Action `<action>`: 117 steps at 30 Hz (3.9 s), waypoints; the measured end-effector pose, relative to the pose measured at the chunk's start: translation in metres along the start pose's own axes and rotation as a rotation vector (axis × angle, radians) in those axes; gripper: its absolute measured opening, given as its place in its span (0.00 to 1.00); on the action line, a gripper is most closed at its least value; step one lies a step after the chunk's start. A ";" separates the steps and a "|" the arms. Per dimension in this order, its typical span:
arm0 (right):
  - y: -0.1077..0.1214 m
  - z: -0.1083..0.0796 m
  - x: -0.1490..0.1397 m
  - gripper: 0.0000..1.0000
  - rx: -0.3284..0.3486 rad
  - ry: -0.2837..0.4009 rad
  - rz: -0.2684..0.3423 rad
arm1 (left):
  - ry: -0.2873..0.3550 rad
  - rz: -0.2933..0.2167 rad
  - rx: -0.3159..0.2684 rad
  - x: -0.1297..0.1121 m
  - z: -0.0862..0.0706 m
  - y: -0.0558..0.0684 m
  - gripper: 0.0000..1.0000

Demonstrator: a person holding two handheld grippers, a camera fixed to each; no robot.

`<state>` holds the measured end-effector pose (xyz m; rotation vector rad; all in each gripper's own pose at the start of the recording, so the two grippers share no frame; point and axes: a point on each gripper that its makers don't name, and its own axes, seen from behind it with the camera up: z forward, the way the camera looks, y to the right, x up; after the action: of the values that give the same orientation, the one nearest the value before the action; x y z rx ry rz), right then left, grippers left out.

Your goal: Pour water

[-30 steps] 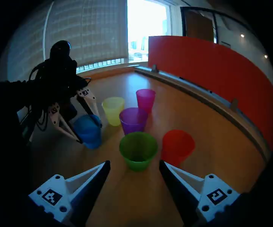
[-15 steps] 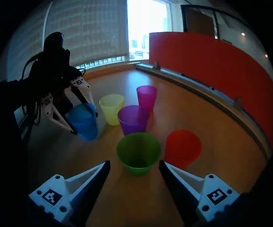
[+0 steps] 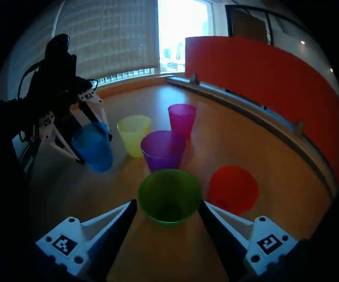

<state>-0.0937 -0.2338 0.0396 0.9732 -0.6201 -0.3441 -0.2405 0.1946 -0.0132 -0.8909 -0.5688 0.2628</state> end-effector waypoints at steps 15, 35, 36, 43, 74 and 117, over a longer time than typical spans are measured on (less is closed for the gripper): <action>-0.001 0.018 0.003 1.00 0.000 -0.002 0.001 | 0.010 -0.015 0.000 0.000 -0.005 0.000 0.85; 0.002 0.004 0.018 0.91 -0.009 0.044 0.012 | 0.039 -0.029 0.023 0.012 -0.010 -0.007 0.85; 0.002 0.002 0.020 0.91 -0.011 0.049 0.012 | 0.042 -0.030 0.027 0.014 -0.011 -0.008 0.85; 0.002 -0.019 0.048 0.91 -0.027 0.113 -0.002 | 0.078 -0.017 0.056 0.037 -0.018 -0.013 0.85; -0.007 -0.069 0.109 0.91 -0.069 0.283 -0.032 | 0.317 -0.045 0.170 0.118 -0.062 -0.043 0.85; -0.007 -0.102 0.172 0.91 -0.066 0.533 -0.035 | 0.471 -0.075 0.192 0.155 -0.077 -0.053 0.85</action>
<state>0.1037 -0.2618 0.0490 0.9615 -0.1062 -0.1232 -0.0694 0.1805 0.0458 -0.7109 -0.1357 0.0335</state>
